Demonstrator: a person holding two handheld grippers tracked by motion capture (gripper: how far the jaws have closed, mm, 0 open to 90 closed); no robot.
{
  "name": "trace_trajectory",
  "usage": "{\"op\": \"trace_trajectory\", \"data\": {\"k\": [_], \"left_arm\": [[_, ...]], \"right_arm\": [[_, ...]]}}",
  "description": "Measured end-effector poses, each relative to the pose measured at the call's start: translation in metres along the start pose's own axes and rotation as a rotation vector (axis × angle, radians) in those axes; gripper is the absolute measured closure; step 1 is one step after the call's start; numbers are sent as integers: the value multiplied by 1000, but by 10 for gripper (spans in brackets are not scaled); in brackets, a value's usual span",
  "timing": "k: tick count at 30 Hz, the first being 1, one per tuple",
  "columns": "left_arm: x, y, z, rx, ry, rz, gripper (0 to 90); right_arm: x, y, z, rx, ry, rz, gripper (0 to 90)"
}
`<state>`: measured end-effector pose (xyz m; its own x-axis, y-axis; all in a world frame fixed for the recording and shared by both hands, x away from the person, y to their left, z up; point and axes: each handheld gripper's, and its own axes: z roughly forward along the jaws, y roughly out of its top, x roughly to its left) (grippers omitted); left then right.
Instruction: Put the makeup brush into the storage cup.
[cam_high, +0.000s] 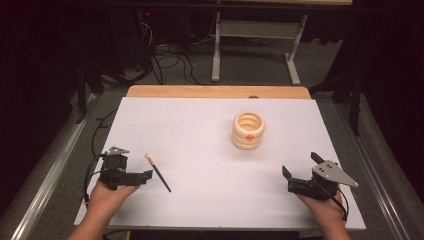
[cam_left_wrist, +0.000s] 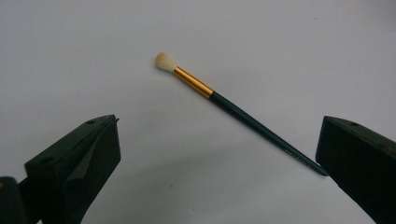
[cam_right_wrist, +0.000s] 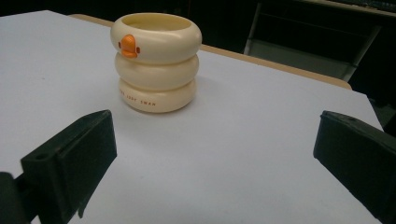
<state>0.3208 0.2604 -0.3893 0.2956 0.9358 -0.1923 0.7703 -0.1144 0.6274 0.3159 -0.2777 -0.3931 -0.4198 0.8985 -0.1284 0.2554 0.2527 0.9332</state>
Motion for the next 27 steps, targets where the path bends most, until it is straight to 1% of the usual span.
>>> {"op": "trace_trajectory", "data": {"k": [3,4,5,6,7,8,12,14,16,19,21,27], "left_arm": [[0,1,1,25,7,16,7],[-1,1,2,39,11,26,7],[-1,1,2,39,11,26,6],[-3,2,2,55,13,36,6],[-3,2,2,55,13,36,6],[-5,3,2,66,16,41,6],[-9,3,3,85,20,53,6],[-10,4,3,98,20,50,6],[-13,6,4,116,15,37,6],[-14,8,4,128,21,37,6],[-16,10,4,148,23,41,6],[-19,15,7,200,15,23,6]], "right_arm": [[1,0,0,3,-1,6,8],[1,0,0,1,-2,-4,8],[0,0,0,-2,1,-12,8],[1,0,1,-3,3,-12,8],[1,0,1,-3,3,-12,8],[1,0,1,-6,5,-12,8],[3,0,-1,-3,8,-11,9],[2,0,0,-10,12,-19,8],[3,1,-1,-2,7,-18,8],[4,1,-1,-3,6,-12,8],[2,1,-1,-9,7,-17,8],[1,1,-1,-6,6,-12,9]]}}
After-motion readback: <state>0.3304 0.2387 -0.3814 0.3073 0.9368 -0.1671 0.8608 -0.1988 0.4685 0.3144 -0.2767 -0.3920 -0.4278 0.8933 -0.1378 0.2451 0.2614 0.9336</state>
